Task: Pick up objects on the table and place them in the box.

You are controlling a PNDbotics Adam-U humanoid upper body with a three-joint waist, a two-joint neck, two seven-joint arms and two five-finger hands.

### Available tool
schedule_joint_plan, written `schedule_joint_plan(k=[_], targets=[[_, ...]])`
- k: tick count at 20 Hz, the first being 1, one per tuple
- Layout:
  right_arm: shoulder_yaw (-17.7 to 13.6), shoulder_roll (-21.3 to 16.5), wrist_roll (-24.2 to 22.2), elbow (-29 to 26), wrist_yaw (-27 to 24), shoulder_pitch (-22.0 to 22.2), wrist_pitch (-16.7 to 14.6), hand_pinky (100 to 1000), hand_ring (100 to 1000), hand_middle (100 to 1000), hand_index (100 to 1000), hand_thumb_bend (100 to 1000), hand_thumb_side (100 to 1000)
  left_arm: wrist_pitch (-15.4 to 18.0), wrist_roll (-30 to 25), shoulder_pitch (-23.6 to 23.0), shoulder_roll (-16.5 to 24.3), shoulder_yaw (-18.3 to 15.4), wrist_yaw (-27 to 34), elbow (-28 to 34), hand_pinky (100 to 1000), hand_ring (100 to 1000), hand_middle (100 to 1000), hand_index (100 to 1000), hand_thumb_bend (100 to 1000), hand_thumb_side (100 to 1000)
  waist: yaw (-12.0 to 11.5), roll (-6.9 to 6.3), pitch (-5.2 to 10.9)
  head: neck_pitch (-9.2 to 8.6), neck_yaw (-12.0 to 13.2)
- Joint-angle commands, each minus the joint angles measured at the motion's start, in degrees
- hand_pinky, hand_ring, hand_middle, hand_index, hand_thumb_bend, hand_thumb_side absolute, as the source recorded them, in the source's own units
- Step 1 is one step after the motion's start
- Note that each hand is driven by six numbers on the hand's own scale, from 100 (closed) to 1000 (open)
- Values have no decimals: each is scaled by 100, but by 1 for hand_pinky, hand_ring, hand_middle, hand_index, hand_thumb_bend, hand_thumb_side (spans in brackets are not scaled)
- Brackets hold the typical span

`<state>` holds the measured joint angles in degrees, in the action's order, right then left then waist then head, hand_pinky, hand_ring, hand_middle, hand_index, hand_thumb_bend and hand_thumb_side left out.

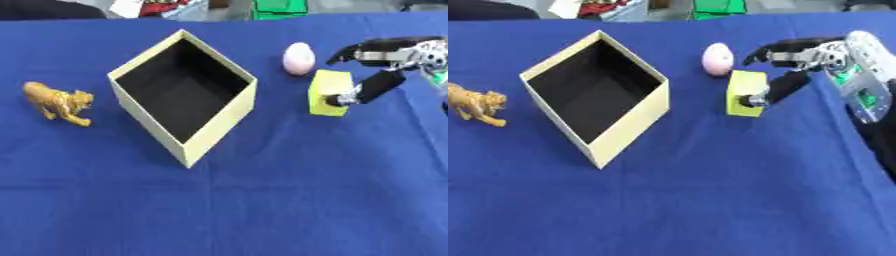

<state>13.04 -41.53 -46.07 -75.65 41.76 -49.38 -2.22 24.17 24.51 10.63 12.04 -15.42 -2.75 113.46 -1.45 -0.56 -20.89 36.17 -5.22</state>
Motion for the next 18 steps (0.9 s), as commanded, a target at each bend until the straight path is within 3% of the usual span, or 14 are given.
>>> schedule_joint_plan(k=[1, 18], targets=[[-98, -80, 70, -10, 82, -67, 26, 961, 1000, 971, 1000, 368, 580, 4, -39, 41, 40, -21, -20, 113, 732, 716, 678, 771, 295, 955, -10, 4, 89, -60, -26], [-143, 50, 98, 92, 51, -55, -8, 933, 970, 879, 976, 327, 585, -13, -106, 56, 23, -21, -19, 113, 732, 715, 672, 764, 279, 947, -44, 6, 64, -62, -89]])
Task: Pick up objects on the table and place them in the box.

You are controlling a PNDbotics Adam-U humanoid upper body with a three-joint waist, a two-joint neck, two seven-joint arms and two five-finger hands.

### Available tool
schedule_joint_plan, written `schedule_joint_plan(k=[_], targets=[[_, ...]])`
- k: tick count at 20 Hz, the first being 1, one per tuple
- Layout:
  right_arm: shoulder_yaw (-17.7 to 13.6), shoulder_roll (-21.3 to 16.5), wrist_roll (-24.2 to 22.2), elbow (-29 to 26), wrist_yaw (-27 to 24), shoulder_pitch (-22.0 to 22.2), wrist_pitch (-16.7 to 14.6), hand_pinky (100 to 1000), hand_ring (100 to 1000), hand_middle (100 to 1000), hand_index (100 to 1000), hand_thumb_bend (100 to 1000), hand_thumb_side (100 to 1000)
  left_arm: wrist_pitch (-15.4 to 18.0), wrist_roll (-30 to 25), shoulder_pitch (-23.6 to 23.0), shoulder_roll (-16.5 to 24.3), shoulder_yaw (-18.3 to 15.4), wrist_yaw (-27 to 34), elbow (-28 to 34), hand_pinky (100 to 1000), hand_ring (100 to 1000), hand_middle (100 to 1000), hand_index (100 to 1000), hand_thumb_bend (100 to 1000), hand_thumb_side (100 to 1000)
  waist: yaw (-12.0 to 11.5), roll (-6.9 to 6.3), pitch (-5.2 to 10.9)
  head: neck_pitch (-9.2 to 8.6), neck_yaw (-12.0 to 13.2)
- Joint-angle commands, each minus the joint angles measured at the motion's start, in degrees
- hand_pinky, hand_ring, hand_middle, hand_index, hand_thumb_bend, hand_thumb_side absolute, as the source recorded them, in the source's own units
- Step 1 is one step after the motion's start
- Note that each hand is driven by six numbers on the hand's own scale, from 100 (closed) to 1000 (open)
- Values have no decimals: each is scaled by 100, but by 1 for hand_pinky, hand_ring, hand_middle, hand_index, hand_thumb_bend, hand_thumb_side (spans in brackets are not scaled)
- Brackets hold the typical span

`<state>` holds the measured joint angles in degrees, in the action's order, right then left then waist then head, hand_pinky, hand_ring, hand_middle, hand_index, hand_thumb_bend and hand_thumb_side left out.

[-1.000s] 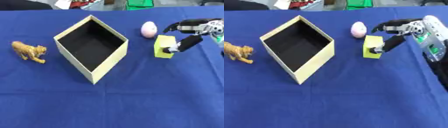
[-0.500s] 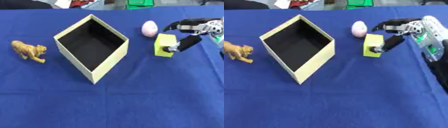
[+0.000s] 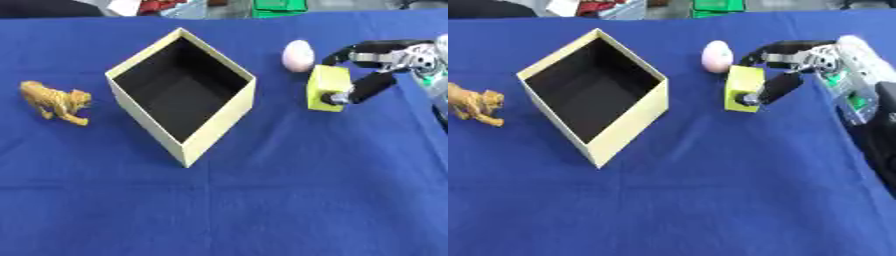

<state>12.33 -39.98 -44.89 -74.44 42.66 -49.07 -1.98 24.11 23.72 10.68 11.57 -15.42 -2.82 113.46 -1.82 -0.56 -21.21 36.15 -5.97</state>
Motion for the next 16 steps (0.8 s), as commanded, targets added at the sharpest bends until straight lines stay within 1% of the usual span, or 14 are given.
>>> schedule_joint_plan(k=[1, 4, 6, 8, 11, 16], targets=[[-73, -105, -31, -32, -46, -90, -40, 930, 966, 862, 951, 319, 580, -8, -32, 56, 72, -21, -13, 113, 731, 715, 672, 764, 279, 946, -8, 8, 95, -61, -11], [-75, -99, -44, -45, -63, -104, -63, 922, 953, 801, 888, 285, 561, -12, -43, 66, 77, -20, -14, 113, 731, 714, 671, 762, 278, 945, -8, 11, 93, -67, -7], [-76, -99, -36, -47, -65, -112, -66, 915, 943, 755, 855, 259, 531, -15, -49, 69, 76, -20, -15, 113, 731, 714, 671, 761, 276, 941, -10, 13, 92, -71, -4], [-77, -97, -26, -43, -49, -116, -62, 914, 940, 746, 846, 250, 523, -16, -54, 72, 76, -19, -19, 113, 731, 715, 670, 760, 274, 939, -12, 13, 91, -68, -4], [-83, -90, 18, -47, -31, -128, -55, 903, 928, 716, 823, 220, 488, -18, -59, 78, 79, -17, -20, 113, 731, 715, 670, 759, 271, 937, -12, 10, 93, -70, -2], [-93, -96, 86, -67, -62, -146, -42, 895, 917, 692, 804, 171, 483, -29, -65, 83, 81, -19, -21, 113, 731, 715, 670, 758, 269, 936, -4, 13, 98, -71, 1]])
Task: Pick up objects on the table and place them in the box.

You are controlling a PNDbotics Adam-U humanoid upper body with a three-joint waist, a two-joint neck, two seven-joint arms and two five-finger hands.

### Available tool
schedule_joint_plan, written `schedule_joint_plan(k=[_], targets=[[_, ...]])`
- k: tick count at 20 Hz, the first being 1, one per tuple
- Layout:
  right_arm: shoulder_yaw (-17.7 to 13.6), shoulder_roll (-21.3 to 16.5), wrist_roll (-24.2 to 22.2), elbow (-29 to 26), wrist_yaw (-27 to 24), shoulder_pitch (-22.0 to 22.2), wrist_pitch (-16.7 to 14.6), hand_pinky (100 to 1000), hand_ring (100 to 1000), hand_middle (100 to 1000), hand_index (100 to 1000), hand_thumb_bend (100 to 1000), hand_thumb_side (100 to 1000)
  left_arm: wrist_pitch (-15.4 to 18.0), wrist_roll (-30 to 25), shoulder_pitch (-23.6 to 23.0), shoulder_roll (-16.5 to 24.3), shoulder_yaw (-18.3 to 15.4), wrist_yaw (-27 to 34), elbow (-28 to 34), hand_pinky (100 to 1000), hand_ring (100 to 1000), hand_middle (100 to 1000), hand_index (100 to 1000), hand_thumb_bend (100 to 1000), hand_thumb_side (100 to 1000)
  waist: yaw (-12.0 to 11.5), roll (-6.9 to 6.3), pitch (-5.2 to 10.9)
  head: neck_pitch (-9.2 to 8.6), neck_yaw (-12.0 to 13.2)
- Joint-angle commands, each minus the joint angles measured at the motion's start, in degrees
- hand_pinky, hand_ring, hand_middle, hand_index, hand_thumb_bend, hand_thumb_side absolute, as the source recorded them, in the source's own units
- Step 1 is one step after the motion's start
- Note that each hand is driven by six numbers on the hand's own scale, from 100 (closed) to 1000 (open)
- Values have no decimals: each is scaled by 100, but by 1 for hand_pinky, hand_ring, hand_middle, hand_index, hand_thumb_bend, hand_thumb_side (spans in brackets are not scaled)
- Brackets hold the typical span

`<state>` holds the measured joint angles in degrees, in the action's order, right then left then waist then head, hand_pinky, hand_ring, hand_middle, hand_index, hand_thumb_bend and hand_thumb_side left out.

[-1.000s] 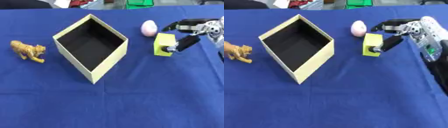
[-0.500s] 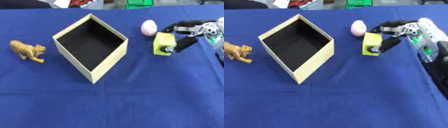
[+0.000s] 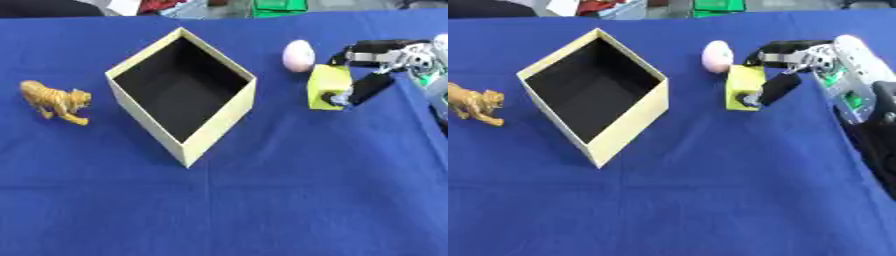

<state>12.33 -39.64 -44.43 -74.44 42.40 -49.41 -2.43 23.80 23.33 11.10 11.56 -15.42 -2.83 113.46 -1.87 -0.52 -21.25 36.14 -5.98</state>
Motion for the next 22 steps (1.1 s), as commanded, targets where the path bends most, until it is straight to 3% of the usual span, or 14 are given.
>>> schedule_joint_plan(k=[1, 22], targets=[[-96, -135, 43, -75, -47, -119, 6, 890, 912, 684, 795, 160, 475, -1, -27, 41, 82, -19, -19, 113, 731, 715, 670, 758, 269, 936, 4, 11, 105, -65, 0], [-374, -45, 179, -724, 653, -719, 113, 871, 885, 668, 765, 125, 302, -37, -8, 16, 129, -39, -11, 113, 731, 715, 671, 758, 267, 930, 46, 65, 233, -4, 14]])
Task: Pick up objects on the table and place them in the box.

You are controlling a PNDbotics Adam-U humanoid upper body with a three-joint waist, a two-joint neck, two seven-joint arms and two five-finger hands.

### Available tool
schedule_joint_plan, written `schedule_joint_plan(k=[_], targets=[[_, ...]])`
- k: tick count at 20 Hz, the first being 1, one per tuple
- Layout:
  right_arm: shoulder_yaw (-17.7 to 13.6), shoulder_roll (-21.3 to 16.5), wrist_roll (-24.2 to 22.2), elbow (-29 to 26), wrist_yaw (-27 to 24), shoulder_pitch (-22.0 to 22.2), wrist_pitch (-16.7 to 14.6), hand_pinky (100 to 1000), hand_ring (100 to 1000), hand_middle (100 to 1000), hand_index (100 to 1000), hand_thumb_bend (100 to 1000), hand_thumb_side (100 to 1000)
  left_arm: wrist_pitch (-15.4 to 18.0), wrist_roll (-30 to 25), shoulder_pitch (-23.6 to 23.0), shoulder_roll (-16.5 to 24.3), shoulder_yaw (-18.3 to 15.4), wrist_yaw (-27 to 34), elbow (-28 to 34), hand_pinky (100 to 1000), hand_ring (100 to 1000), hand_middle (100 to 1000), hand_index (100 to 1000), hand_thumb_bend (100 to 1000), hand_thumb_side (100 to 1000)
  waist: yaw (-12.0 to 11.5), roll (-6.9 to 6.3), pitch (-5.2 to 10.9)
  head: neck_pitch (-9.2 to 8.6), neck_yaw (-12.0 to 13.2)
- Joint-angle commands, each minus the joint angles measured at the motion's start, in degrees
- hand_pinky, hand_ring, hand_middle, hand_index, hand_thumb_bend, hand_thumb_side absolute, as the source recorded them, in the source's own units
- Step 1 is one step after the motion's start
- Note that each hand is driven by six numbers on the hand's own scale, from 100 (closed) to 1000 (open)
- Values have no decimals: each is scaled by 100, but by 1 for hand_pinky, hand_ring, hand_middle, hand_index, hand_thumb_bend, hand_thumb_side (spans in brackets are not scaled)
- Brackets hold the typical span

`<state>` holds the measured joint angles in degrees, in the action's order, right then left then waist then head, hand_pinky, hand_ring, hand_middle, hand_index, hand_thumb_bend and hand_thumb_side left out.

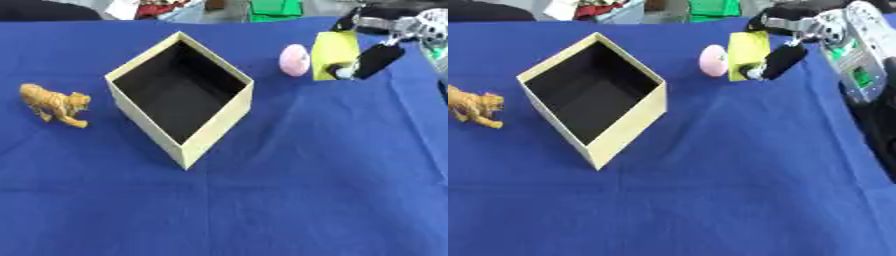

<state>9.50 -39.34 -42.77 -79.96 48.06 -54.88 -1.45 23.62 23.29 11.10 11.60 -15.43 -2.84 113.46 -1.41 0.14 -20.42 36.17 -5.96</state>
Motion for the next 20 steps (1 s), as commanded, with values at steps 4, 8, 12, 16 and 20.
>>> schedule_joint_plan(k=[4, 8, 12, 16, 20], targets=[[-66, 13, -2, -267, 147, -393, 8, 871, 884, 668, 764, 109, 279, -18, -7, 9, 128, -36, -12, 113, 731, 715, 672, 758, 266, 930, -9, 1, 152, 30, 29], [65, 294, -38, -284, 178, -748, -34, 870, 884, 664, 763, 100, 268, -25, -24, 6, 126, -19, 0, 113, 731, 715, 672, 758, 265, 928, -22, 3, 167, 60, 26], [333, 839, -77, -54, 167, -1224, -55, 871, 889, 662, 769, 100, 262, -26, -47, -1, 117, -2, 22, 113, 731, 715, 672, 759, 265, 928, -62, -11, 191, 92, -13], [515, 1347, -8, 197, 255, -1549, -43, 869, 888, 657, 768, 100, 252, -20, -60, -7, 104, 7, 44, 113, 731, 715, 672, 759, 265, 928, -92, -30, 194, 116, -38], [622, 1864, 116, 413, 402, -1742, 13, 868, 892, 654, 772, 100, 272, -22, -88, 2, 81, 24, 65, 113, 731, 715, 672, 759, 265, 929, -128, -44, 175, 113, -68]])
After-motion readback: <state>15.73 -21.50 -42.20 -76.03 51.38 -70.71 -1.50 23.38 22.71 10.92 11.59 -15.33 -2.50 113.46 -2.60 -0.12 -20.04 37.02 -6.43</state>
